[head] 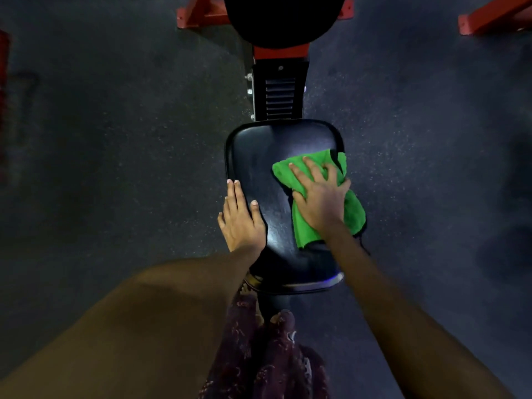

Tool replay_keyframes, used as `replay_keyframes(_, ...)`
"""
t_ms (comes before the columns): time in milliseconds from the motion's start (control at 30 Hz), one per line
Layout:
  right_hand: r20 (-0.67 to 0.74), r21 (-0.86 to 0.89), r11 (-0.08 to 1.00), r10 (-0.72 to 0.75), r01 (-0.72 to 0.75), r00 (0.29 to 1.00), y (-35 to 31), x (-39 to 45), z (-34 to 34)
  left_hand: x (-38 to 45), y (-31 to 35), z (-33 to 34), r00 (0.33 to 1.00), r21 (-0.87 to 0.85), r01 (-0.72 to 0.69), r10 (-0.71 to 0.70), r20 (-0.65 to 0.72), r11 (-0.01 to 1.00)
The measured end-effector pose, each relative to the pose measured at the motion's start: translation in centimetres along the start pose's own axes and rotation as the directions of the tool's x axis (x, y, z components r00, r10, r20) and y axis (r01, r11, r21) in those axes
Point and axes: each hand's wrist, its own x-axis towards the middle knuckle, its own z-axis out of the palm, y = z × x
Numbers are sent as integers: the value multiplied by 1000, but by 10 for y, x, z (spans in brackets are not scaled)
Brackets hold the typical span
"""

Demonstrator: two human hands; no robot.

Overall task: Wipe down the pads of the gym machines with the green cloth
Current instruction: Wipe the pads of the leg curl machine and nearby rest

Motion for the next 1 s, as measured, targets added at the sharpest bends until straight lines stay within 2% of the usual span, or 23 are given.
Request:
replay_keyframes(133,-9,21,1000,8,-8,1000,-2,-43,13,0,0,1,1000,-20,-18,18,-11,1000)
replay_keyframes(267,-9,-98,995,-28,27,1000,-9,-106,22,1,0,1,999,-14,-22,22,-29,1000)
replay_keyframes(433,45,-41,999,-2,3,999,1,-62,11,-1,1,-1,1000,-17,-27,27,-7,999)
replay_keyframes(600,4,-24,999,38,-38,999,13,0,1,-1,1,-2,1000,30,-23,22,19,999)
replay_keyframes(733,27,57,996,62,-64,998,10,-26,-2,-3,7,-5,999,130,-27,22,40,991)
replay_keyframes(800,55,110,992,63,-68,996,11,-68,2,-9,14,-4,996,158,-90,90,10,983)
replay_keyframes(900,69,170,982,65,-76,995,16,-120,10,-17,45,1,982,62,-182,185,-38,981)
replay_keyframes(1000,72,215,970,102,-116,992,25,-108,8,-24,83,19,970,-121,-243,236,-65,962)
